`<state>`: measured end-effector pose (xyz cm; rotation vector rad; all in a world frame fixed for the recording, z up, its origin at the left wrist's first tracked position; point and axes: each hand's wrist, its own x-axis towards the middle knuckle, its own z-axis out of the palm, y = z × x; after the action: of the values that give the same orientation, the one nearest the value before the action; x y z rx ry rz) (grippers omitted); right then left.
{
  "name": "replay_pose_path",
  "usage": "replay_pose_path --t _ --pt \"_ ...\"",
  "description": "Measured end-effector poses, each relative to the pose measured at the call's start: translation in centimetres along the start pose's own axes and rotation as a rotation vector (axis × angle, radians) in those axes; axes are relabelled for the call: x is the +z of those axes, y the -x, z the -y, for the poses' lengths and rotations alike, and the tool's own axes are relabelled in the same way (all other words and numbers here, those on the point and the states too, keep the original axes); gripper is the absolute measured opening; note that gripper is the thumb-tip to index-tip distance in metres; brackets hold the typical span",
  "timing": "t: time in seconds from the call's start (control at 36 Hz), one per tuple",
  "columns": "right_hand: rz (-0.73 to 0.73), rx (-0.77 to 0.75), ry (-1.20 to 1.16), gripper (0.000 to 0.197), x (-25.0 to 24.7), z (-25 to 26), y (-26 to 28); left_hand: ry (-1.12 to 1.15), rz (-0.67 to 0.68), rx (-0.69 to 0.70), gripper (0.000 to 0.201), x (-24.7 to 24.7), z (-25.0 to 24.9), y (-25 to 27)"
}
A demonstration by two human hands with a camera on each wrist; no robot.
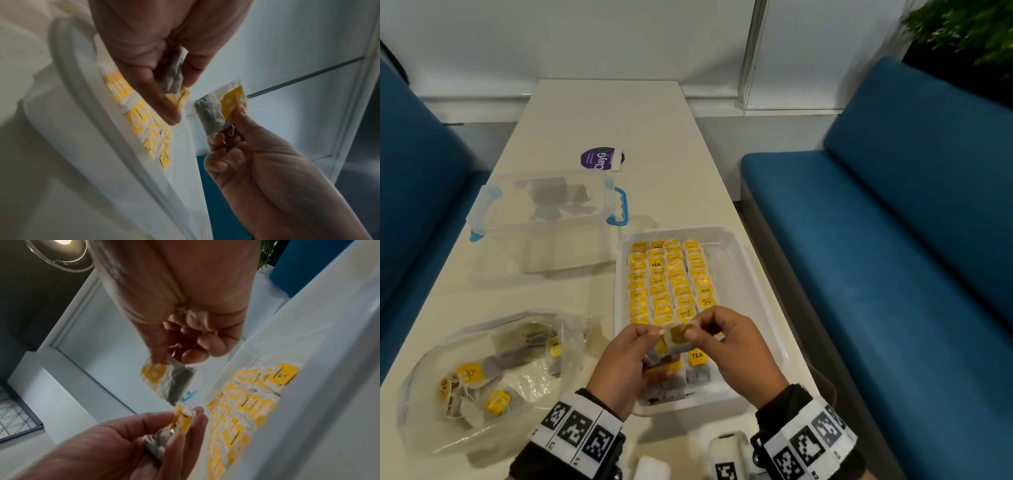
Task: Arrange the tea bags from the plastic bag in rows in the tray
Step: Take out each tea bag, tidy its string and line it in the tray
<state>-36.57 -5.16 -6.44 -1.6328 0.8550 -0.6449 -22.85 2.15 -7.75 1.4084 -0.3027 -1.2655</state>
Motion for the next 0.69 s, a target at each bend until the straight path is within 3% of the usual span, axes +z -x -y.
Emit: replay_pose_path --t 0.14,0.39,0.47,0.58,0.69 --pt "-0.083 0.093 -0.083 0.019 0.4 -0.8 -0.4 -0.133 0.036 0.015 0.018 0.6 -0.2 0.4" --pt "-0.160 0.134 -0.075 0.016 0.7 -1.1 -0.4 -0.264 0.133 0.023 0.018 1.0 0.0 0.8" --pt "-0.098 0.180 -0.104 0.012 0.4 -0.7 -0.1 -0.252 0.132 0.018 0.019 0.7 0.1 0.7" --pt "0.067 0.290 -0.132 0.034 0.3 -0.5 0.5 -0.188 0.087 0.004 0.015 0.7 0.2 0.5" --pt "0.044 0.311 -0.103 0.029 0.2 -1.0 0.7 -0.201 0.070 0.003 0.013 0.7 0.2 0.5"
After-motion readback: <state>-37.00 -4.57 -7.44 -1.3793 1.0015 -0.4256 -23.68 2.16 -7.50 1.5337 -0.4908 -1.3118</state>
